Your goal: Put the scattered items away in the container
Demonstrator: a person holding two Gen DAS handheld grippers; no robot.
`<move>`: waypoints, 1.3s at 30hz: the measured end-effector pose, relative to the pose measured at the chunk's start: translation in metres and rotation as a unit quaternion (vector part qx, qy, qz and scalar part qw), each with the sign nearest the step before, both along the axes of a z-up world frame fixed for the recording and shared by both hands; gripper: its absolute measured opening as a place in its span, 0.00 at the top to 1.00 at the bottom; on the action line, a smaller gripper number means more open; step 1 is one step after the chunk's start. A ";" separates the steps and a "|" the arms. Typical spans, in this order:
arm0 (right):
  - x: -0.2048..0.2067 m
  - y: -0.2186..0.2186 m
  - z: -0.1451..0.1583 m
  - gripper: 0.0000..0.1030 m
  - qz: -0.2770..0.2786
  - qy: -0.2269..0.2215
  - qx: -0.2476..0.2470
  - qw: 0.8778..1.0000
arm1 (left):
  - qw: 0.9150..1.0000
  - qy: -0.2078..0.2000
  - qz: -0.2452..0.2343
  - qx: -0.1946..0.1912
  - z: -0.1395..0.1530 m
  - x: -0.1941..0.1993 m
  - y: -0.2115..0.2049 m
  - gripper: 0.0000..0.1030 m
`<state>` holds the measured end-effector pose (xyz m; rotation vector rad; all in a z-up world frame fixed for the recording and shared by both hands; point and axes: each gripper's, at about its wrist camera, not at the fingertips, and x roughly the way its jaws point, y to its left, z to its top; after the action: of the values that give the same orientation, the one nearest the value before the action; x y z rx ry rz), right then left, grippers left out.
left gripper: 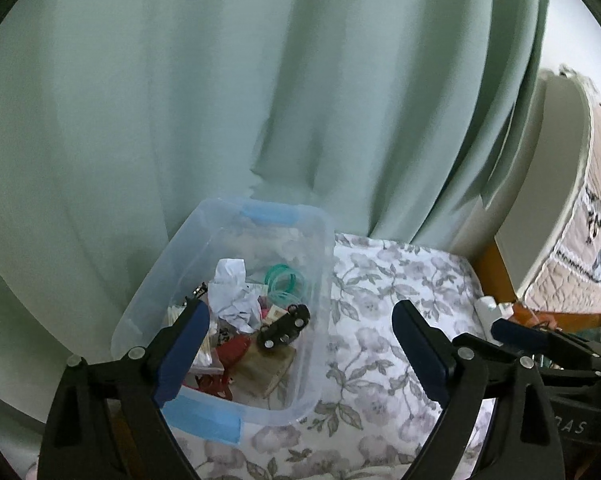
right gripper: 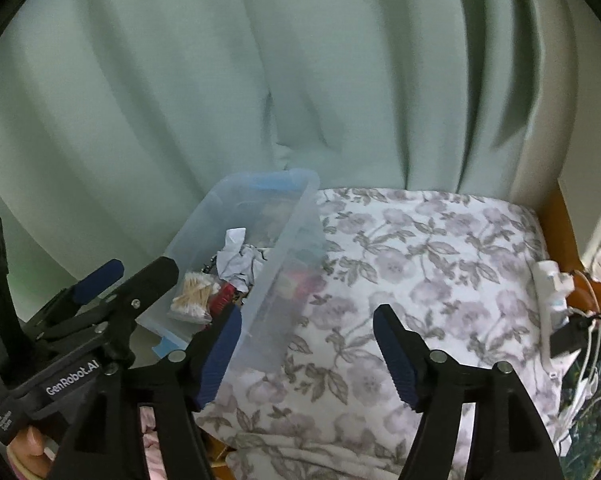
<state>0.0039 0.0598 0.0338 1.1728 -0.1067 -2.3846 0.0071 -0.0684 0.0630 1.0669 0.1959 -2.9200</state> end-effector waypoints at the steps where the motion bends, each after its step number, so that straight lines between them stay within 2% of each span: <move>1: 0.001 0.003 0.001 0.26 -0.002 0.000 -0.001 1.000 | 1.000 -0.002 0.000 0.000 0.000 0.001 0.002 0.10; 5: 0.006 0.013 0.002 0.14 -0.007 -0.005 -0.007 1.000 | 1.000 -0.011 -0.006 -0.003 0.000 0.007 0.006 0.10; 11: 0.014 0.017 0.005 0.02 -0.006 -0.005 -0.008 1.000 | 0.999 -0.021 -0.013 -0.024 0.000 0.014 0.012 0.10; 24: 0.033 0.021 0.013 0.00 -0.017 -0.011 0.018 1.000 | 0.999 -0.037 -0.019 -0.029 0.004 0.026 0.014 0.10; 39: 0.037 0.018 0.024 0.00 -0.021 -0.001 0.029 0.999 | 0.999 -0.030 -0.013 -0.020 0.011 0.030 0.010 0.10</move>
<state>0.0413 0.0780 0.0581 1.2110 -0.0646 -2.4371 0.0372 -0.0581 0.0743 1.1585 0.1232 -2.8967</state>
